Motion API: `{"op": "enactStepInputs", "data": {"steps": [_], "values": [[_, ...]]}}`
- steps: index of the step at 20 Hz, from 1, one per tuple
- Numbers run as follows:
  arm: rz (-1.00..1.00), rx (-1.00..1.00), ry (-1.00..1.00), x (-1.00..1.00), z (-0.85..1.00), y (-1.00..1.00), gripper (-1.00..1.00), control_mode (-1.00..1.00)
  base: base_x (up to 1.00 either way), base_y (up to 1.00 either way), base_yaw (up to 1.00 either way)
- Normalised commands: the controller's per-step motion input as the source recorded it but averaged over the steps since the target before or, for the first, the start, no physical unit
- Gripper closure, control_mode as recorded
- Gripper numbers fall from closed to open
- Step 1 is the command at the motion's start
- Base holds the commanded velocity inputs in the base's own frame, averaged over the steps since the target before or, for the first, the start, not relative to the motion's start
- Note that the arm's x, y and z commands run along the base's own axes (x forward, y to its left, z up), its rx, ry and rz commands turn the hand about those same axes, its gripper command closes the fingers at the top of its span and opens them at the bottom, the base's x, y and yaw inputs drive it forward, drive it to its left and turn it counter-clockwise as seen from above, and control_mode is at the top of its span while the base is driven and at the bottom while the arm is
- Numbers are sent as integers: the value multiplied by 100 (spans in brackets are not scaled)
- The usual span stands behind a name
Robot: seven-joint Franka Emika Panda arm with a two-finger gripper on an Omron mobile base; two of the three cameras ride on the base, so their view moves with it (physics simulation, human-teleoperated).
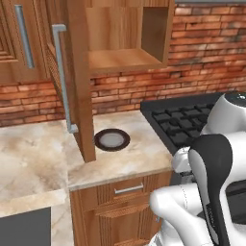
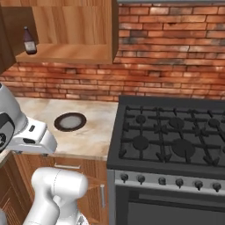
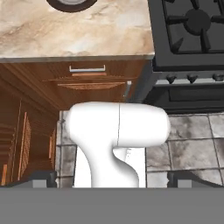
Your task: Move the hot dog bun to the plate on the dining table and place the condiment next to that plate. Then navigate to the fridge and take the sausage and place it on the plate as well.
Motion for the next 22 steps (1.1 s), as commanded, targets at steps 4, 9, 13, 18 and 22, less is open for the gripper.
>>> {"op": "enactStepInputs", "data": {"steps": [4,9,13,18,22], "values": [[0,0,0,0,0,0,-100,100,59,45,12],[0,0,0,0,0,0,-100,100,48,33,4],[2,0,-6,-3,21,0,-100,-100,4,1,0],[27,4,-40,-12,67,0,-100,-100,0,0,0],[33,15,-40,13,74,0,-100,-100,0,0,0]]}}
